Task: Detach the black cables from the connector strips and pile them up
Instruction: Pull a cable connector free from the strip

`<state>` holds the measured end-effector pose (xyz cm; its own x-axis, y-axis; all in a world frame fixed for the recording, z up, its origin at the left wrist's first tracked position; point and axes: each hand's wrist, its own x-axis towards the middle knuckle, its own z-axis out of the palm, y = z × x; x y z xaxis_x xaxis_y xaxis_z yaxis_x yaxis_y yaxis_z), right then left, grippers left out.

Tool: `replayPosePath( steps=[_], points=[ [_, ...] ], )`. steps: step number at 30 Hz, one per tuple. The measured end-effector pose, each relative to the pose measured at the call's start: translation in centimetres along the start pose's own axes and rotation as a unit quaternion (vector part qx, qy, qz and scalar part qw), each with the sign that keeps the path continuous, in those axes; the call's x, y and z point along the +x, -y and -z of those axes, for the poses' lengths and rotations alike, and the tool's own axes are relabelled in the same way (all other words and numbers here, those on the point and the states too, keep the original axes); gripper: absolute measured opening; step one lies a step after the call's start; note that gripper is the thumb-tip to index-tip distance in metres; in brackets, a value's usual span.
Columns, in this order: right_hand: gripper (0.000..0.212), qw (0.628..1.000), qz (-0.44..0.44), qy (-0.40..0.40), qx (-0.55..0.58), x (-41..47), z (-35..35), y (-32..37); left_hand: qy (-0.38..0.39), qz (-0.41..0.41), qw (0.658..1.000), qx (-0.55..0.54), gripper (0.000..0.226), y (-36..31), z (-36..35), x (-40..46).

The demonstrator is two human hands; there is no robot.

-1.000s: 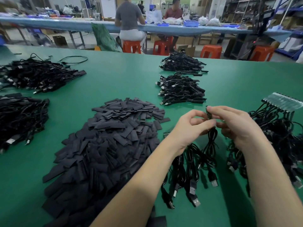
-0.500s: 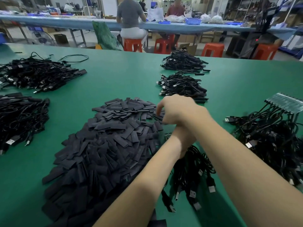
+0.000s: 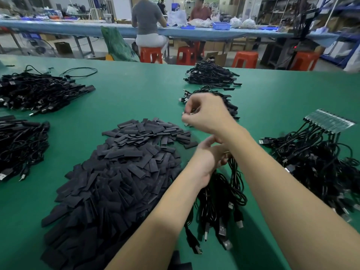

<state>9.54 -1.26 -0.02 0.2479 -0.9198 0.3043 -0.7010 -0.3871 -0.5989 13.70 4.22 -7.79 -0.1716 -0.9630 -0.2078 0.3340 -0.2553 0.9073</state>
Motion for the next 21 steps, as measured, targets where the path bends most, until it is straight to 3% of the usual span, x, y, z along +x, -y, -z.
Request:
replayPosePath(
  steps=[3,5,8,12,15,19,21],
  points=[
    [0.018,0.979,-0.015,-0.167,0.118,-1.9,3.1,-1.9,0.000,0.007,1.000,-0.007,0.025,0.0,0.1,0.3],
    [0.022,0.954,-0.091,-0.202,0.204,-3.7,4.4,-4.3,0.001,0.005,1.000,-0.014,0.022,-0.3,0.2,0.4],
    [0.029,0.882,-0.205,-0.132,0.402,-7.1,4.7,-7.7,0.014,0.021,0.999,-0.023,0.022,-0.7,0.6,0.2],
    [0.023,0.843,-0.255,-0.100,0.462,-9.0,3.7,-9.7,0.023,0.026,0.999,-0.008,0.024,-1.0,1.1,0.2],
    [0.020,0.847,-0.263,-0.121,0.446,-9.0,3.8,-10.1,0.020,0.013,1.000,0.015,0.023,-1.2,1.3,0.3],
    [0.042,0.822,-0.214,-0.070,0.524,-9.4,4.1,-9.7,0.052,0.015,0.998,0.035,0.019,-1.6,1.6,0.1],
    [0.040,0.800,-0.177,-0.057,0.571,-9.5,4.2,-9.7,0.095,0.020,0.994,0.053,0.018,-2.0,1.8,-0.1]
  ],
)
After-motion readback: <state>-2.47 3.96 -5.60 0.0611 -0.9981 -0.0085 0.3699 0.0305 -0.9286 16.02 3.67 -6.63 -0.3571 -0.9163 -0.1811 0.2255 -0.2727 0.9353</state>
